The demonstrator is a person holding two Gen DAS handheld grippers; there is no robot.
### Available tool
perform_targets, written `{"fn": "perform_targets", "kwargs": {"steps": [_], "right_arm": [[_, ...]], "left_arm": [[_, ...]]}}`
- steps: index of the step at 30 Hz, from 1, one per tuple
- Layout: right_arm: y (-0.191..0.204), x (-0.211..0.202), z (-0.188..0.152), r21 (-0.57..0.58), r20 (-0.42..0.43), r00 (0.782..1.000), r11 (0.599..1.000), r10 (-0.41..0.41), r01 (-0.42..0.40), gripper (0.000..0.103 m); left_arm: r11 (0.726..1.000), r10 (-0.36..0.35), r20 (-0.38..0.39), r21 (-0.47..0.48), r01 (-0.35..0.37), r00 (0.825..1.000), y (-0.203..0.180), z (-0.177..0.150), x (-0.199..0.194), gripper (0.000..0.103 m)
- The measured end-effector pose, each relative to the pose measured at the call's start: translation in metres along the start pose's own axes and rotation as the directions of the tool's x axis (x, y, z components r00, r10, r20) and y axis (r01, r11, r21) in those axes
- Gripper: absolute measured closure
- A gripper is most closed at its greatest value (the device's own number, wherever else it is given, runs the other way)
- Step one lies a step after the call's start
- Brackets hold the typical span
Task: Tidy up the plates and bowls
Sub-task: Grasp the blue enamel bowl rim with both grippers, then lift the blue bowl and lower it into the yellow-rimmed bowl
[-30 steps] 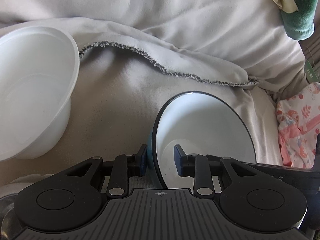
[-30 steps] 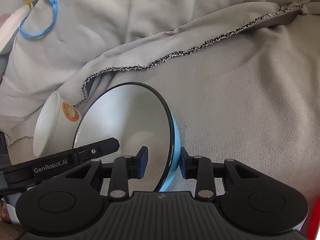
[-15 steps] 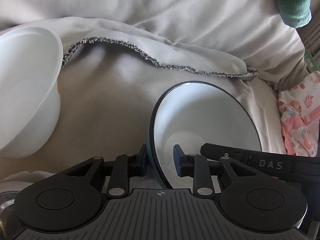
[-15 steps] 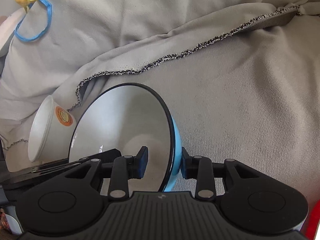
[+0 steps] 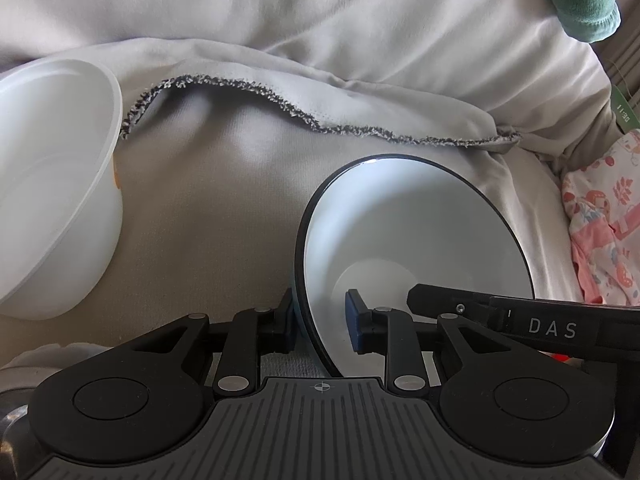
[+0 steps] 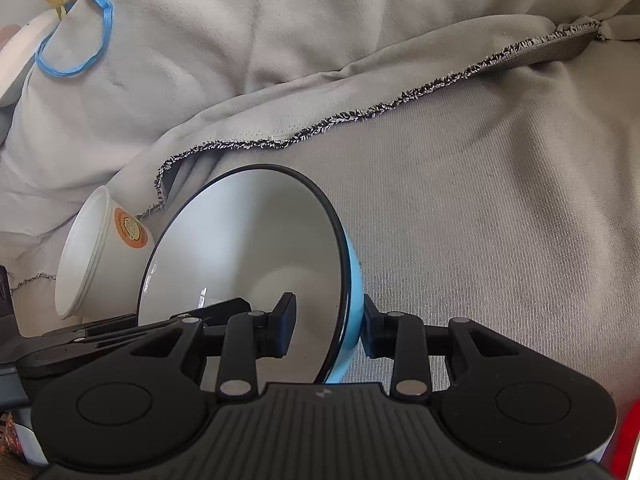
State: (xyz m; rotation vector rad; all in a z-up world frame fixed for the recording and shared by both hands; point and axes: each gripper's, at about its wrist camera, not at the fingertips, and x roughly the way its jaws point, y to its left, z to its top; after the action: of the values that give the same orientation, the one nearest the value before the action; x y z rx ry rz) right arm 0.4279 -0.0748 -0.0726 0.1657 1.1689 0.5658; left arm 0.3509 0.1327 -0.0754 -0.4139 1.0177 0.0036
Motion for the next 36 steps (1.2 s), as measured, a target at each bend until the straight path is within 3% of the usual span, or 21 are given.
{"fn": "perform_targets", "kwargs": {"steps": [18, 25, 32, 36], "right_arm": [[0.006, 0.006, -0.002, -0.027, -0.018, 0.999, 0.999, -0.026, 0.026, 0.068], [0.013, -0.004, -0.005, -0.053, 0.062, 0.997, 0.998, -0.042, 0.045, 0.071], [0.033, -0.066, -0.005, -0.081, 0.192, 0.981, 0.996, 0.039, -0.023, 0.071], [0.039, -0.115, -0.025, -0.054, 0.245, 0.968, 0.997, 0.058, -0.047, 0.071]], "left_arm": [[1.000, 0.010, -0.005, 0.020, -0.010, 1.000, -0.002, 0.001, 0.003, 0.075], [0.999, -0.035, 0.007, -0.025, 0.035, 0.999, 0.004, 0.001, -0.005, 0.075], [0.996, -0.083, 0.109, -0.004, 0.084, 0.991, -0.012, -0.001, -0.075, 0.075], [0.992, -0.121, 0.080, 0.042, 0.118, 0.989, -0.029, -0.014, -0.113, 0.074]]}}
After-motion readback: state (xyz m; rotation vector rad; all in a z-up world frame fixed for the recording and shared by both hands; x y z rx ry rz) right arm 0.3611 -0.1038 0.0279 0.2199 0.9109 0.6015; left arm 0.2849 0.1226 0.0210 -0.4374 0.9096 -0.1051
